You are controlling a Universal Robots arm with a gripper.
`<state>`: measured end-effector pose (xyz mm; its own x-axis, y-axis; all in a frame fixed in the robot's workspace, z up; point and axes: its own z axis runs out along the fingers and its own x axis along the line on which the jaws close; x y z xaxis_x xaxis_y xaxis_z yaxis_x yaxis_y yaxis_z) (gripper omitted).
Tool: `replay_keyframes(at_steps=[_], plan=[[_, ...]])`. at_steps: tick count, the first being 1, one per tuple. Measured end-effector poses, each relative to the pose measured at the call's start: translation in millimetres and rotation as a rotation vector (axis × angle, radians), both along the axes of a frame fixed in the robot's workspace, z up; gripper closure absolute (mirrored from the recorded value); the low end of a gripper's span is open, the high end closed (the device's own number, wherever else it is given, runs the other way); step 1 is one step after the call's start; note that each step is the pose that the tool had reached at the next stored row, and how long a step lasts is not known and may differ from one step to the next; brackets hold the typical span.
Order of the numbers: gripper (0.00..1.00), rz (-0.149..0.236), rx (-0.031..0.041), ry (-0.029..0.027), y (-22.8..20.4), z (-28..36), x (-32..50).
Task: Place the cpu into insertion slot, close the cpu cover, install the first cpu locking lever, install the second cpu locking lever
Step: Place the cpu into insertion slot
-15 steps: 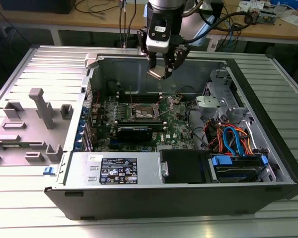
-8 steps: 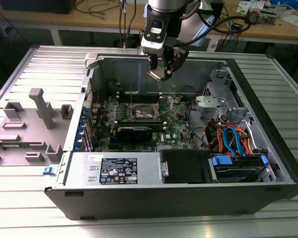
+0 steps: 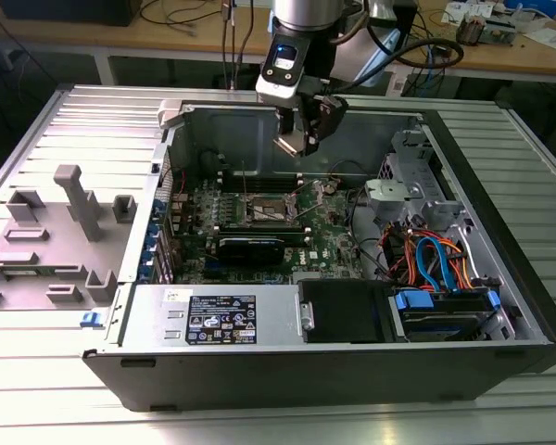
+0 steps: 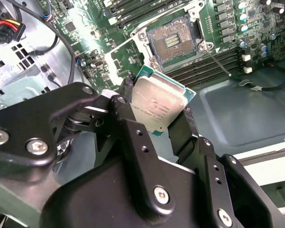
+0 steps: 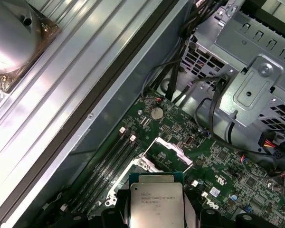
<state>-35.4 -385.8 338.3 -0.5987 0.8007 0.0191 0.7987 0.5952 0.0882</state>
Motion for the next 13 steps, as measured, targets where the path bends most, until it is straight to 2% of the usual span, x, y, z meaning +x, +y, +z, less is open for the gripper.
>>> replay_keyframes(at_steps=[3,7,13], plan=[[0.46,-0.02,-0.0006,0.0001,-0.6,-5.2,0.0],[0.46,-0.075,-0.0013,0.0003,-0.5,-9.2,0.0],[0.46,-0.079,-0.0014,0.0007,-0.6,-9.6,0.0]])
